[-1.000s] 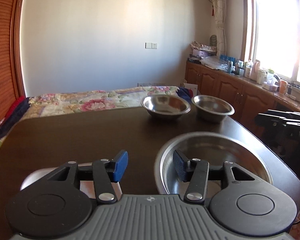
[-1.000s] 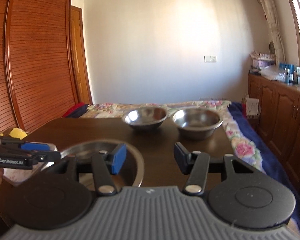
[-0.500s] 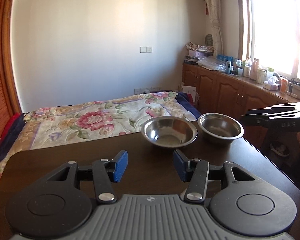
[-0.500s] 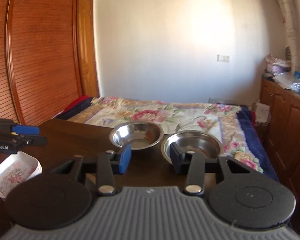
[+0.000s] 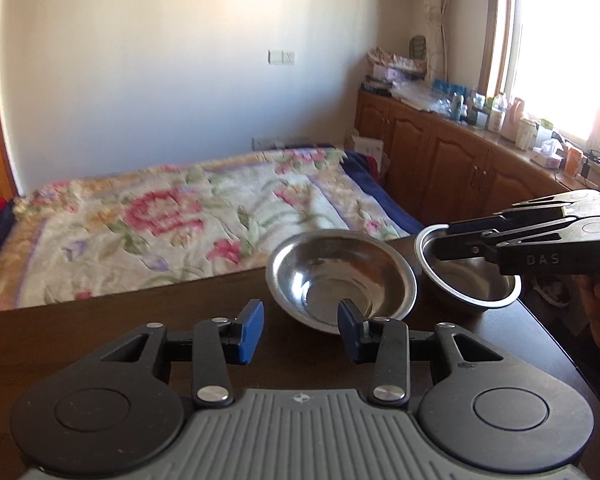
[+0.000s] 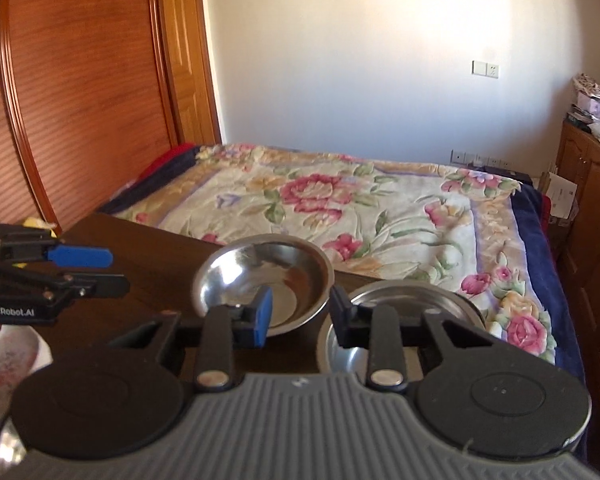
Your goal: Organize plates and bowls
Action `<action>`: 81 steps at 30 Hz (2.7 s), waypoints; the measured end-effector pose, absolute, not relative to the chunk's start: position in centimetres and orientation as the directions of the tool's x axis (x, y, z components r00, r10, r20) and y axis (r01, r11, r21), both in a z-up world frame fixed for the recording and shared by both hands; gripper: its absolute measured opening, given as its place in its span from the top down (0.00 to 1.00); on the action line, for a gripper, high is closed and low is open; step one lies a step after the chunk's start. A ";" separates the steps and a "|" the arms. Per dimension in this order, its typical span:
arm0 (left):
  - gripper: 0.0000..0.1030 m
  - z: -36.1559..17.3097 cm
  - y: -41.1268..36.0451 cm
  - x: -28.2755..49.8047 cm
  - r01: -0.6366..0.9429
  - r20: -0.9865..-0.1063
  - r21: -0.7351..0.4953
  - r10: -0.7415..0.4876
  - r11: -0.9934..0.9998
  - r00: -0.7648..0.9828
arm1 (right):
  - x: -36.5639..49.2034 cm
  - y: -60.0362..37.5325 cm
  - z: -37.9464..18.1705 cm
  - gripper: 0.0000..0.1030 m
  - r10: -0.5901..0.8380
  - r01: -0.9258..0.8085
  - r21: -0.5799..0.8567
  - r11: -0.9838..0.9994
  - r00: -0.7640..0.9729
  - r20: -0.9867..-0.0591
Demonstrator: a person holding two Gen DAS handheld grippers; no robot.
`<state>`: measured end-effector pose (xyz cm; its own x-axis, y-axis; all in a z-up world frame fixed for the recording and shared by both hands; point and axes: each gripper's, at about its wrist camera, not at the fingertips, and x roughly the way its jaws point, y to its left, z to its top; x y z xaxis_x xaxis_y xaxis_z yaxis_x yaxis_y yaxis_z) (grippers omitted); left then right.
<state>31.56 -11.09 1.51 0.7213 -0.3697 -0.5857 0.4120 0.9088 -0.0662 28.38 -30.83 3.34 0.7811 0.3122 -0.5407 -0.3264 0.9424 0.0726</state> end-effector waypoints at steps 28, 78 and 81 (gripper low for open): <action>0.64 -1.6 -12.3 37.4 0.391 -0.675 -0.119 -0.364 0.912 0.643 | 36.4 -27.9 0.7 0.74 0.228 -0.342 -0.030 0.939 0.686 -0.692; 0.90 8.6 -9.5 21.2 0.453 -0.456 -0.033 -0.417 0.891 0.786 | 23.3 -27.9 8.0 0.89 0.281 -0.280 0.073 0.957 0.836 -0.472; 0.90 7.9 -9.3 19.4 0.456 -0.450 -0.032 -0.420 0.889 0.788 | 21.7 -27.8 7.7 0.89 0.276 -0.282 0.056 0.958 0.846 -0.457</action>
<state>19.43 -9.26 7.91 0.7879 -0.4203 -0.4501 0.4563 0.8893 -0.0316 21.68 -27.80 7.69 0.8458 0.2757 -0.4567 -0.2818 0.9578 0.0562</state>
